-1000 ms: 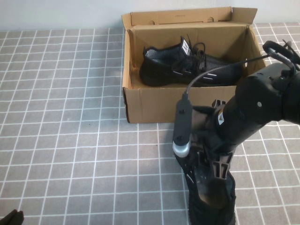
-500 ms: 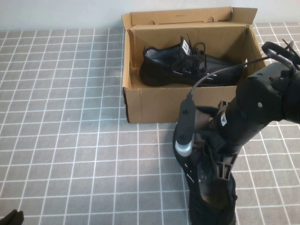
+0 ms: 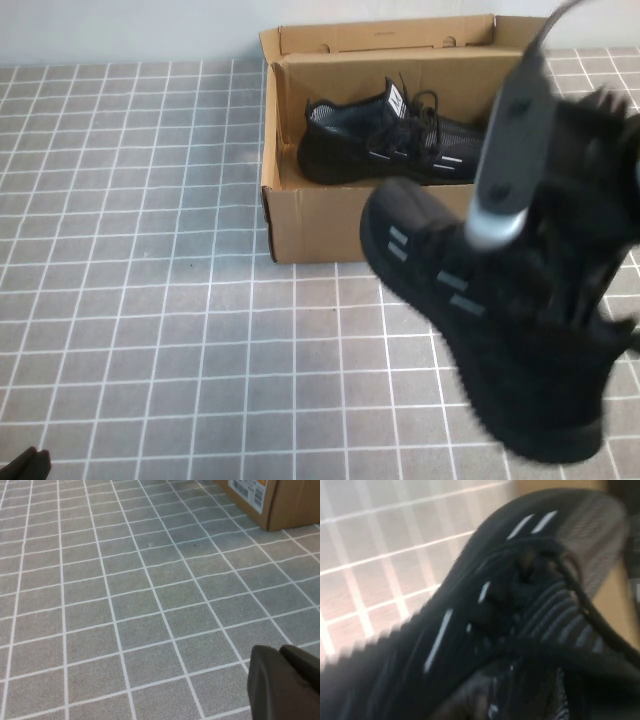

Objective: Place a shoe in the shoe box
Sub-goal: Pick up the shoe from the table, then hand over the shoe

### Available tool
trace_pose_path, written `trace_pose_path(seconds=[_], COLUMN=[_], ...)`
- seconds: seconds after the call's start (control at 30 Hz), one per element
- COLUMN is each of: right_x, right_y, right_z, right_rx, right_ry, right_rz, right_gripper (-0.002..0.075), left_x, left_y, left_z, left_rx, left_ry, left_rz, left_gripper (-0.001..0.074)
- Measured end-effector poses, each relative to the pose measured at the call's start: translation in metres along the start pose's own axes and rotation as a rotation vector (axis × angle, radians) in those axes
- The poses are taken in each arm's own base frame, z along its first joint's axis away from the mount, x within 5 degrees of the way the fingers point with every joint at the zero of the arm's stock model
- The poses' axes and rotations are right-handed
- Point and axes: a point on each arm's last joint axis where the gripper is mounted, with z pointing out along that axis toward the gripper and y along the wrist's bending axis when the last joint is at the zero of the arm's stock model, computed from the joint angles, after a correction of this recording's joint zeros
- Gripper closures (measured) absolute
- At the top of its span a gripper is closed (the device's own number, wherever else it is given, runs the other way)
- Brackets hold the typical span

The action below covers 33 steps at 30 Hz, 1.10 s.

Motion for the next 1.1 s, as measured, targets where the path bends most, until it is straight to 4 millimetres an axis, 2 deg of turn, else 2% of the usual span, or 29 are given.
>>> trace_pose_path(seconds=[0.13,0.33,0.4,0.8,1.03,1.1], right_x=[-0.011,-0.024,-0.025,-0.034,-0.035,-0.035], right_y=[-0.013,-0.024,-0.025,-0.026,-0.024,-0.023], right_z=[-0.028,-0.051,-0.052,-0.026,-0.024,-0.024], right_rx=[0.085,0.137,0.138,0.089,0.06,0.055], right_ry=[-0.048,-0.122,-0.131,-0.124,-0.135,-0.135], right_rz=[0.031,0.136,0.16,0.2,0.219,0.223], right_gripper=[0.0725,0.0725,0.0726,0.0726,0.0726,0.0726], left_x=[0.0,0.0,0.0,0.0,-0.002,-0.007], left_y=[0.0,0.0,0.0,0.0,0.002,0.002], left_z=[0.0,0.0,0.0,0.0,0.0,0.0], left_rx=[0.0,0.0,0.0,0.0,-0.021,-0.019], left_ry=[0.0,0.0,0.0,0.0,-0.023,-0.085], left_rz=[0.0,0.0,0.0,0.0,0.037,-0.023], left_gripper=[0.0736,0.0736,0.0736,0.0736,0.0736,0.0736])
